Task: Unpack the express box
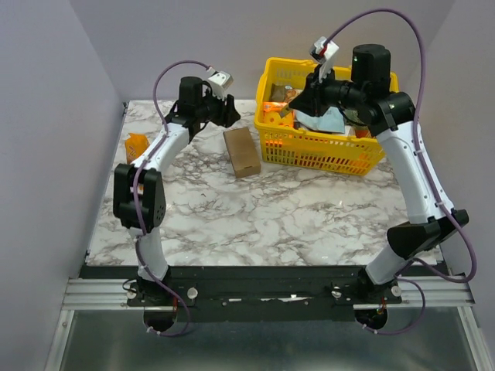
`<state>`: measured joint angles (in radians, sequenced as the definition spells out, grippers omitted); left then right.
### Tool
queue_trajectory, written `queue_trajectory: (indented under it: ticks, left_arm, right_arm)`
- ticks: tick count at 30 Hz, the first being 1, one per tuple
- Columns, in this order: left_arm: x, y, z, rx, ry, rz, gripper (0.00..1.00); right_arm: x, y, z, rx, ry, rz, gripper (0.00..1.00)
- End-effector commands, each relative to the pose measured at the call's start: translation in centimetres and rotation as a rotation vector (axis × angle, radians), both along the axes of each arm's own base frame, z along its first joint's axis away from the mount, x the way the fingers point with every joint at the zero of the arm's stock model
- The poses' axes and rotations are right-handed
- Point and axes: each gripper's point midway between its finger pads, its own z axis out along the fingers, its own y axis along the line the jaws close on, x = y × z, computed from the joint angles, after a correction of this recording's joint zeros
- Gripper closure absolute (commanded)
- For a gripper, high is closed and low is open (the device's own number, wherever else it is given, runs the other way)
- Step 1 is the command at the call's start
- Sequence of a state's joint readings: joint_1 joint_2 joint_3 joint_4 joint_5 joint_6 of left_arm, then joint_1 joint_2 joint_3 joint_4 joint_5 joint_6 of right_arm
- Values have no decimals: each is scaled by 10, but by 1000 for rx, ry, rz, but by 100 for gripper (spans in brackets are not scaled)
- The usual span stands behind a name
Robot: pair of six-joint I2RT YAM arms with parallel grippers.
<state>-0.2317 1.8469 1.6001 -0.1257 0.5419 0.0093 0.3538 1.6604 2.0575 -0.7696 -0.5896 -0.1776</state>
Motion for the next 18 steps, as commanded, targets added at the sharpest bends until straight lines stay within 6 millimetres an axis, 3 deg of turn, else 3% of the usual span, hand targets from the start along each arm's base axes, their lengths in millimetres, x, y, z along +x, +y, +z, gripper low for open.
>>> queue_trajectory:
  ticks: [1,3,4,5,7,11,14,18]
  left_arm:
    - [41,-15,-42,-1,26,18,40]
    - [51,-23,-45,-2,8,1,39]
    - [58,-26,-65,6,36,0,38]
    - [64,-29,-61,2,20,-3,38]
    - [74,-32,-79,7,45,13,36]
    - [91,-30,-95,42,53,71,27]
    - [90,-28,-117,46,122,89,23]
    - [73,-24,-140,36,232,84,23]
  right_arm:
    - [0,-15,7,-22,-49,-91,100]
    - [-6,-20,11,-33,-74,-97,100]
    - [-9,-20,4,-34,-55,-94,99]
    - [-15,-21,7,-27,-55,-89,100]
    - [-21,-20,2,-18,-35,-76,99]
    - [-25,-23,-10,-26,-5,-89,100]
    - [-25,-28,-13,-39,-14,-109,99]
    - [-23,-30,-16,-53,-18,-123,100]
